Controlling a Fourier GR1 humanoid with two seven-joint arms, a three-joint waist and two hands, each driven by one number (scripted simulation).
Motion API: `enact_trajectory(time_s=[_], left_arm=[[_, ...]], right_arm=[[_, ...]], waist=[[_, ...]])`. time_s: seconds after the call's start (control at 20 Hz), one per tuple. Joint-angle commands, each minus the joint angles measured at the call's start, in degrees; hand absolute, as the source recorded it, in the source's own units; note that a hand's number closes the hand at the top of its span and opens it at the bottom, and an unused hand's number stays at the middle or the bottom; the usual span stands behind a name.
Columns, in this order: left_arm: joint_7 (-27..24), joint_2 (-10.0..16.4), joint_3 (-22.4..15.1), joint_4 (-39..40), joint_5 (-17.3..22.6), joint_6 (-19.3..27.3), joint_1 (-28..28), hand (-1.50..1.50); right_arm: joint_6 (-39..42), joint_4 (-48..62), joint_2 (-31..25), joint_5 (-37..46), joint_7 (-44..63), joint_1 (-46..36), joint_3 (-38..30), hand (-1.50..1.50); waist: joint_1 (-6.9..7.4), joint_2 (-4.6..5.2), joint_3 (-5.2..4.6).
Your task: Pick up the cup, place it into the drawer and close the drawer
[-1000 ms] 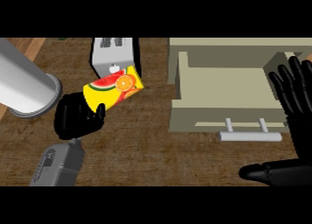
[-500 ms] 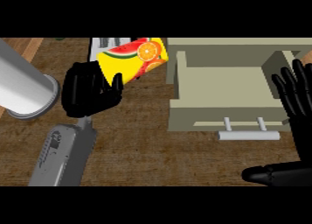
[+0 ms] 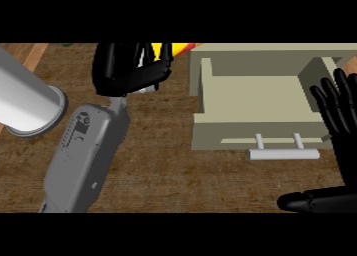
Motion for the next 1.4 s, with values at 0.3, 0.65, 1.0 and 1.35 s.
enact_trajectory(time_s=[0.3,0.65,1.0,1.35], left_arm=[[1.3,0.0,-1.5,15.1,-0.3,5.1,-14.2,1.5],[-1.7,0.0,-7.4,26.2,4.9,11.2,-21.5,1.5],[-6.9,0.0,-10.9,37.0,11.3,12.9,-25.9,1.5],[-5.9,0.0,-18.5,42.6,17.5,16.2,-30.3,1.5]], right_arm=[[1.7,3.5,-1.1,-2.4,-2.9,-0.9,-3.1,-1.5],[0.5,-0.2,0.1,0.0,-0.6,1.3,-0.4,-1.5],[1.5,0.8,-1.1,-1.1,-1.5,0.1,-1.9,-1.5],[-0.8,-0.9,0.3,-0.6,2.8,-3.1,0.5,-1.5]], waist=[[-0.48,0.14,0.02],[-1.22,0.21,0.02],[-2.0,0.4,0.03],[-2.65,0.42,0.02]])
